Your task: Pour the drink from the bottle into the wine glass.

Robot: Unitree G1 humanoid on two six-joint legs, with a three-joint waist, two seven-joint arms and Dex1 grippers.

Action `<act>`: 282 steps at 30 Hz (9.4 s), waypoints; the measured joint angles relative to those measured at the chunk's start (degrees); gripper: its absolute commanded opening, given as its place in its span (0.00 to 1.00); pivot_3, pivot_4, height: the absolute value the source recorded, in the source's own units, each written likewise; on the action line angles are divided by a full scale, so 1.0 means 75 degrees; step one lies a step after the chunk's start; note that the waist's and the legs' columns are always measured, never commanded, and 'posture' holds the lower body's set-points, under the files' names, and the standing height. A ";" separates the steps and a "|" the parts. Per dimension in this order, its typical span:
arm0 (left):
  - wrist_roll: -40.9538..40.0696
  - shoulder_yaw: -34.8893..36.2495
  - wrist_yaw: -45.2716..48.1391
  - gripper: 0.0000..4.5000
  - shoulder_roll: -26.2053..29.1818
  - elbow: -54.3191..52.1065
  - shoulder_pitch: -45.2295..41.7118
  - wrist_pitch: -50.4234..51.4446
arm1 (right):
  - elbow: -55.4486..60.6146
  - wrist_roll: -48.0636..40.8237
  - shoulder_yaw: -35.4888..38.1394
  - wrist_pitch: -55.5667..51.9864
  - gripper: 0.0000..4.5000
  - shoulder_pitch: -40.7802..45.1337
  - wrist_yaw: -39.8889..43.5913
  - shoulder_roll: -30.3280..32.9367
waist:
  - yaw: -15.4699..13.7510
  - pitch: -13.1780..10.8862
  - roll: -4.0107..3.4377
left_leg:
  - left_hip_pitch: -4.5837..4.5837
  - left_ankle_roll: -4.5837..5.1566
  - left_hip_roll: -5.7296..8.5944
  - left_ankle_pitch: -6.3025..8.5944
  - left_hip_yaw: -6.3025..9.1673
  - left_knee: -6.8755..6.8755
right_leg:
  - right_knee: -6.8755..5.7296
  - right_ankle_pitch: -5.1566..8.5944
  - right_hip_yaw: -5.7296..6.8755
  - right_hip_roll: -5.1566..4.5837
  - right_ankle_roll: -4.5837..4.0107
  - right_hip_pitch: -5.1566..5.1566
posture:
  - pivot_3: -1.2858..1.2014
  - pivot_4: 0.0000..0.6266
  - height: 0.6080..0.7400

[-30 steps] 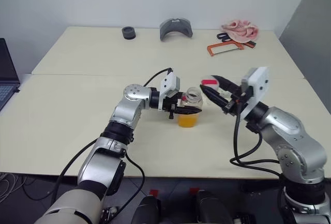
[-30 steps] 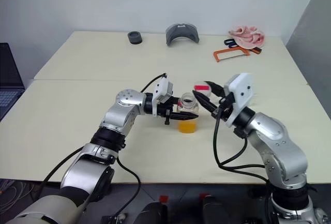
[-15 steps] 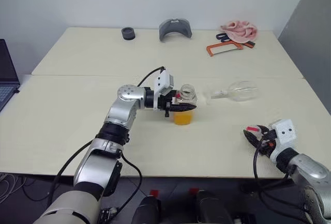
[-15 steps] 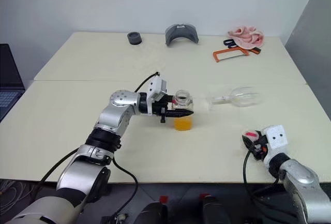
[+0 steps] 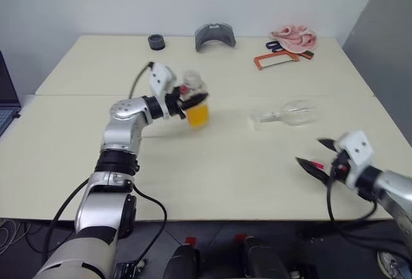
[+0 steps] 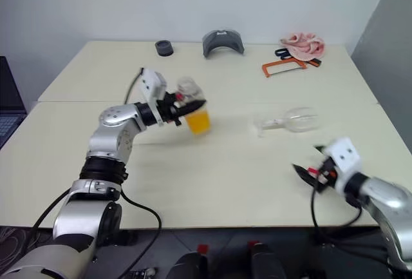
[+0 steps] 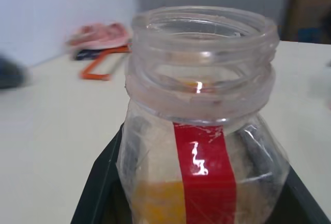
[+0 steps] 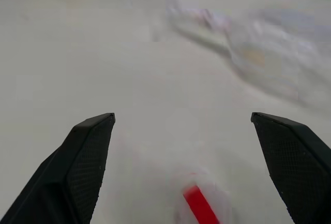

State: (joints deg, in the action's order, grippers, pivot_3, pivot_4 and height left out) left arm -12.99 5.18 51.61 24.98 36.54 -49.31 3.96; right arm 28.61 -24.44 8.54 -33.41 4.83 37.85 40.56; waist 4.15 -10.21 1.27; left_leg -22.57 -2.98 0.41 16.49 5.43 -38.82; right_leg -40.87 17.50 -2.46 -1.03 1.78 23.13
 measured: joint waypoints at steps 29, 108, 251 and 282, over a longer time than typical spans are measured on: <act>0.0230 0.1145 -0.2853 0.99 0.0435 0.2389 -0.0117 -0.0610 | -0.3025 0.1653 -0.3562 -0.0167 1.00 0.4624 -0.0685 -0.3835 | -0.0107 0.0007 0.0010 | -0.0042 -0.0033 0.0029 -0.0019 0.0063 -0.0002 | -0.0004 -0.0003 0.0045 -0.0048 -0.0002 0.0027 | 0.52 0.24 1.00; -0.0965 -0.0960 0.1593 1.00 0.1445 -0.4832 0.3685 0.1918 | -0.6403 -0.4126 0.4321 -0.0594 0.09 0.4913 -0.6528 -0.6287 | -0.0050 -0.0010 -0.0037 | -0.0004 -0.0002 -0.0008 -0.0004 -0.0003 0.0050 | 0.0001 -0.0001 -0.0001 -0.0019 -0.0005 0.0013 | 0.52 0.24 1.00; -0.0022 0.1070 -0.1979 1.00 0.1216 -0.0671 0.1936 -0.0098 | 0.0539 0.0213 -0.2327 -0.0706 0.99 0.2320 0.0217 -0.2040 | -0.0307 -0.0009 -0.0017 | 0.0064 -0.0003 -0.0007 -0.0007 0.0018 0.0115 | 0.0119 -0.0001 0.0059 -0.0041 -0.0007 -0.0070 | 0.52 0.24 1.00; 0.1031 -0.0182 -0.1665 0.37 0.0673 -0.0636 0.0478 -0.1289 | 0.0663 -0.0389 -0.1663 -0.0515 1.00 0.2406 -0.0197 -0.2072 | -0.0326 -0.0009 -0.0011 | -0.0031 -0.0038 0.0003 -0.0027 0.0046 0.0090 | 0.0113 -0.0004 0.0056 -0.0045 -0.0007 -0.0002 | 0.52 0.24 1.00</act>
State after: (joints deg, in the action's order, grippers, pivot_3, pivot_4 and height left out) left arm -5.25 3.81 39.12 30.03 31.77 -45.73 -5.71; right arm 33.58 -27.35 -3.94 -37.28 22.87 36.38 25.02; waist 1.70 -10.28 1.19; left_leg -22.80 -3.27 0.43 16.29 5.78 -38.15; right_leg -40.02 17.47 -2.04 -1.36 1.73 23.11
